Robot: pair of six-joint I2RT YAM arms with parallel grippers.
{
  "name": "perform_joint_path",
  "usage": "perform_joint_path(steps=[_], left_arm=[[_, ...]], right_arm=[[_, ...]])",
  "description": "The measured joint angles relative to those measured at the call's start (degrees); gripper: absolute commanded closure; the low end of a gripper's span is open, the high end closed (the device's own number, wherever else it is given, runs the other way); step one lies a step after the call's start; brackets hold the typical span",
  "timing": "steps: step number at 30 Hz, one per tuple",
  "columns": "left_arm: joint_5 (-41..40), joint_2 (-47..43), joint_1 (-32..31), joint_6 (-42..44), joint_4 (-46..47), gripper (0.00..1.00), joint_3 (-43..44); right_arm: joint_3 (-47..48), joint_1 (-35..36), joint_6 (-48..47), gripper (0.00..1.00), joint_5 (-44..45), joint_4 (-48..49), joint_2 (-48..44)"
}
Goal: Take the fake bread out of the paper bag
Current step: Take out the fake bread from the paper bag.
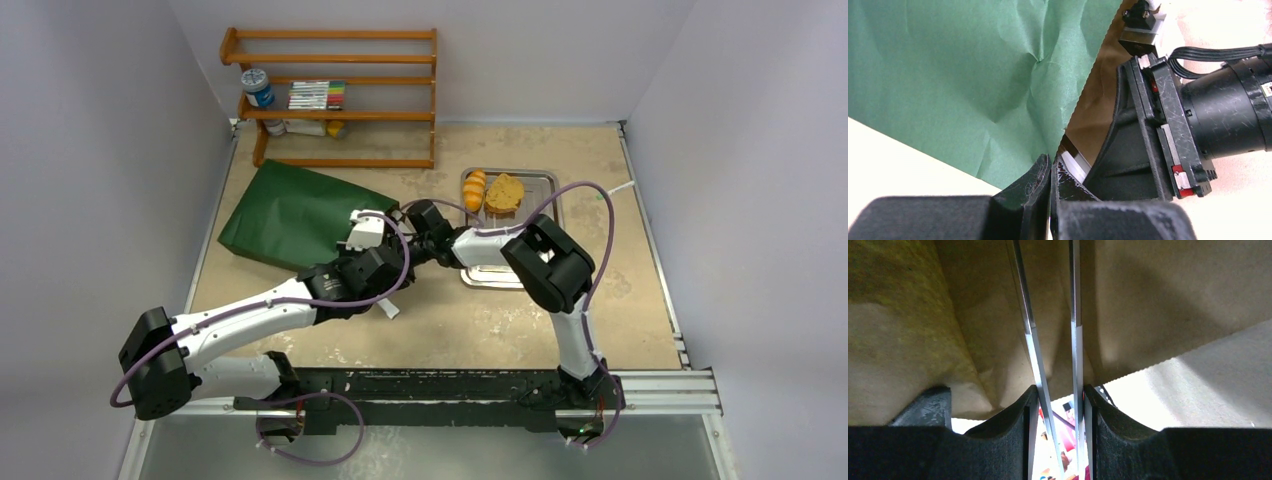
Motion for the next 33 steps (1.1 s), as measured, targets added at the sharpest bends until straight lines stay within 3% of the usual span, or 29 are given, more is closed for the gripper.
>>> perform_joint_path(steps=[7, 15, 22, 33], left_arm=[[0.3, 0.0, -0.2, 0.5, 0.4, 1.0, -0.5], [0.4, 0.0, -0.6, 0.5, 0.4, 1.0, -1.2], [-0.7, -0.4, -0.8, -0.7, 0.4, 1.0, -1.2], [-4.7, -1.1, -1.0, -6.1, -2.8, 1.0, -0.8]], right_arm=[[3.0, 0.3, 0.4, 0.67, -1.4, 0.0, 1.8], [4.0, 0.6, 0.6, 1.0, -2.8, 1.5, 3.8], [0.9, 0.6, 0.7, 1.0, -3.3, 3.6, 2.4], [-8.2, -3.3, -2.2, 1.0, -1.9, 0.4, -8.1]])
